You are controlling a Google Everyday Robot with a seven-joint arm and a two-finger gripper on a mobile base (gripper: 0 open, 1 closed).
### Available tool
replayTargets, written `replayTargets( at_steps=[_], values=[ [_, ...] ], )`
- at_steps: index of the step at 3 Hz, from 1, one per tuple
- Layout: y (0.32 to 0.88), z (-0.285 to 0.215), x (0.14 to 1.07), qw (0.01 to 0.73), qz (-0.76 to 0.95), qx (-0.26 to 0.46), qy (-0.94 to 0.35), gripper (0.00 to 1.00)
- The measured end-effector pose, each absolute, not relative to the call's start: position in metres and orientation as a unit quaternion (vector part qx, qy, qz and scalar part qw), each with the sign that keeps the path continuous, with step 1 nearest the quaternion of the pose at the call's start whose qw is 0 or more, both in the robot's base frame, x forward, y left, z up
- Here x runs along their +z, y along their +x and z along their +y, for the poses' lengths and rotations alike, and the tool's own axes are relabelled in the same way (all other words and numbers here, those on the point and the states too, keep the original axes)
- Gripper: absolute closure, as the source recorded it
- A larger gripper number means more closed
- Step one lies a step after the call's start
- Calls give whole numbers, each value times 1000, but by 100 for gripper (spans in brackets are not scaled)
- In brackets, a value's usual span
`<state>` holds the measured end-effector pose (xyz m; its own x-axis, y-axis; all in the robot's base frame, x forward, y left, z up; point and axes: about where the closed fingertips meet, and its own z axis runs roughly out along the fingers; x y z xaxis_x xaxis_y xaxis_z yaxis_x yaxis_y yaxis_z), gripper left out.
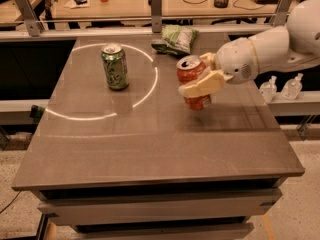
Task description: Knock coke can over
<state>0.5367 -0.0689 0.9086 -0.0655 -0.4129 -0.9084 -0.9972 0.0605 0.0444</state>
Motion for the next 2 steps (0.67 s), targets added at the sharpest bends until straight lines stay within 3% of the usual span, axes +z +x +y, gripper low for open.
replayTargets(
  at_steps=[2],
  values=[
    [529, -86, 955, 283, 648, 203, -678, 100]
  ],
)
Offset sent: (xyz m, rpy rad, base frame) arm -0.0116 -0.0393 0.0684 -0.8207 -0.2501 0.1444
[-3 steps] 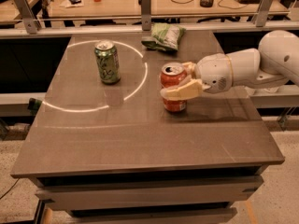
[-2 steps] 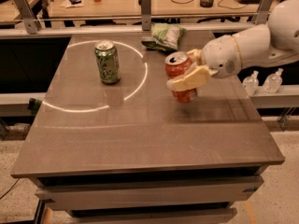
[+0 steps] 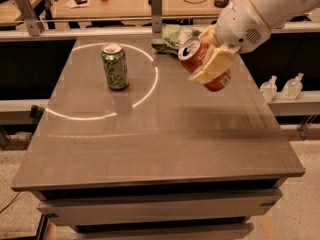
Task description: Knock coke can over
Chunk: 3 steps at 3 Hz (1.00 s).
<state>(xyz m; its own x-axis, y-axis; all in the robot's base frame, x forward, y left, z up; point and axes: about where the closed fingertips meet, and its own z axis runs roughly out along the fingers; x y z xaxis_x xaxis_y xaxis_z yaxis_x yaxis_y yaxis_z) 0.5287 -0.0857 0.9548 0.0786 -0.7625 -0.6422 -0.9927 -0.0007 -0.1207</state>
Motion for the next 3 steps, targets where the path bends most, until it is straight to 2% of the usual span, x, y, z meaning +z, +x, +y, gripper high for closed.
replayTargets(
  at_steps=[2, 3],
  values=[
    [520, -108, 914, 137, 638, 63, -756, 100],
    [524, -120, 892, 103, 635, 10, -766, 100]
  ],
)
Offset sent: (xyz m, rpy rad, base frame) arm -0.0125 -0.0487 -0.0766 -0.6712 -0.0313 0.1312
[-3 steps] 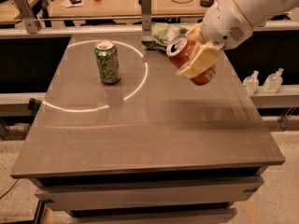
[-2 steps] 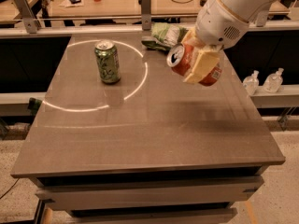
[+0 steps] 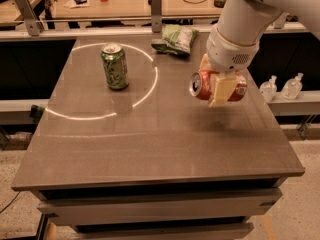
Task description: Knock coke can over
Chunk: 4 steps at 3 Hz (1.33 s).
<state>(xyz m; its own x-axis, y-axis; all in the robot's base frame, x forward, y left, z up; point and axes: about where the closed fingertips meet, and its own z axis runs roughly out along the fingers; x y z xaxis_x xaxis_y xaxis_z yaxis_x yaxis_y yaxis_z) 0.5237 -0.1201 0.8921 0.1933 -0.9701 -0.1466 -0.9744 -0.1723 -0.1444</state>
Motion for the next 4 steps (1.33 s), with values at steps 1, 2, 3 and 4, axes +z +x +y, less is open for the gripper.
replayTargets(
  at_steps=[1, 2, 3, 4],
  values=[
    [526, -127, 873, 83, 631, -18, -771, 100],
    [523, -126, 853, 69, 622, -27, -779, 100],
    [520, -120, 850, 75, 623, -27, -778, 100],
    [519, -120, 850, 75, 623, -28, -778, 82]
  ],
)
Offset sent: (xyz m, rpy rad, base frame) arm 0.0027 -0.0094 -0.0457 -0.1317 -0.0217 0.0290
